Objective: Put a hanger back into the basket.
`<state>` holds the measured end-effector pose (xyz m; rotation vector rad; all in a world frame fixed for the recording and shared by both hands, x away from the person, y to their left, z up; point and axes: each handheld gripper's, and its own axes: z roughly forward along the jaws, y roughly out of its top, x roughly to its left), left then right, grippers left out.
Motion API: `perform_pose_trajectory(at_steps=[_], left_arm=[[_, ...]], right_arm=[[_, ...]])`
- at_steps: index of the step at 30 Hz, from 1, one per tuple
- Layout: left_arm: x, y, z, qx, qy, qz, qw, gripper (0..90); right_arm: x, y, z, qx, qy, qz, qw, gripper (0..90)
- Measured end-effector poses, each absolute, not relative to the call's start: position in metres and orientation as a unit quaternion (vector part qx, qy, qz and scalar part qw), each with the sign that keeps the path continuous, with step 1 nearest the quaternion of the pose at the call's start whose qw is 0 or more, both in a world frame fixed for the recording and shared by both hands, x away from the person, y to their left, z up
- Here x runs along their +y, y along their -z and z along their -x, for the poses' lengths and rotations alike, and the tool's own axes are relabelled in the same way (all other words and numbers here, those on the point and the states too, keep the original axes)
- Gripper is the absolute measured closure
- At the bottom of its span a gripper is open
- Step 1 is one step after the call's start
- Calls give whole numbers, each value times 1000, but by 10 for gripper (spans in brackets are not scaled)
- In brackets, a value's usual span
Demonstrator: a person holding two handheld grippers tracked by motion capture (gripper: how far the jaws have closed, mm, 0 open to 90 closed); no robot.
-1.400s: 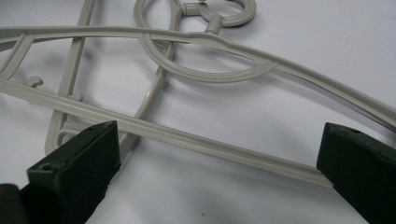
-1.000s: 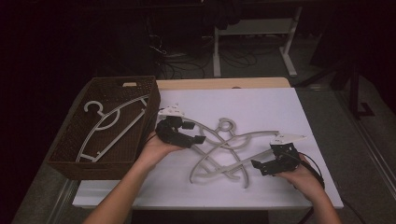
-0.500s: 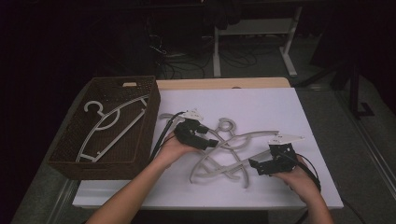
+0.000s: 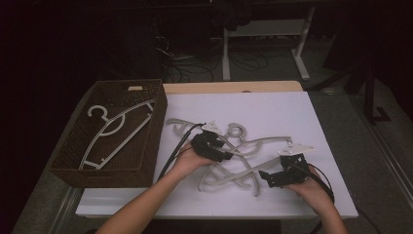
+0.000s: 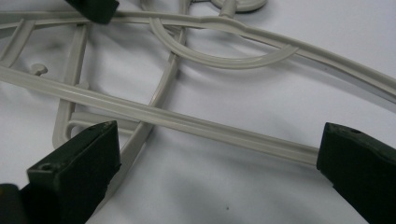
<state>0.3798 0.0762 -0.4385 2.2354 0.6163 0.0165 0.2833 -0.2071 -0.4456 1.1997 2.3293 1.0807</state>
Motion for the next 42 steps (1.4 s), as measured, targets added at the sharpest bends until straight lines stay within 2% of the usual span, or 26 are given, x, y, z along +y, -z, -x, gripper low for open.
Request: perform_pose_trajectory(at_steps=[16,26,31,42], left_arm=[[66,450,-382,241,-12,-907,346,617],[59,452,-381,234,-23,-911,338,695],[59,452,-382,235,-32,-912,334,768],[61,450,-383,246,-31,-913,325,815]], right_arm=[[-204,444,-282,814,-382,-410,152,0],[-206,444,-282,812,-383,-413,153,0],[-207,444,-282,813,-383,-412,153,0],[-208,443,-281,812,-385,-412,154,0]])
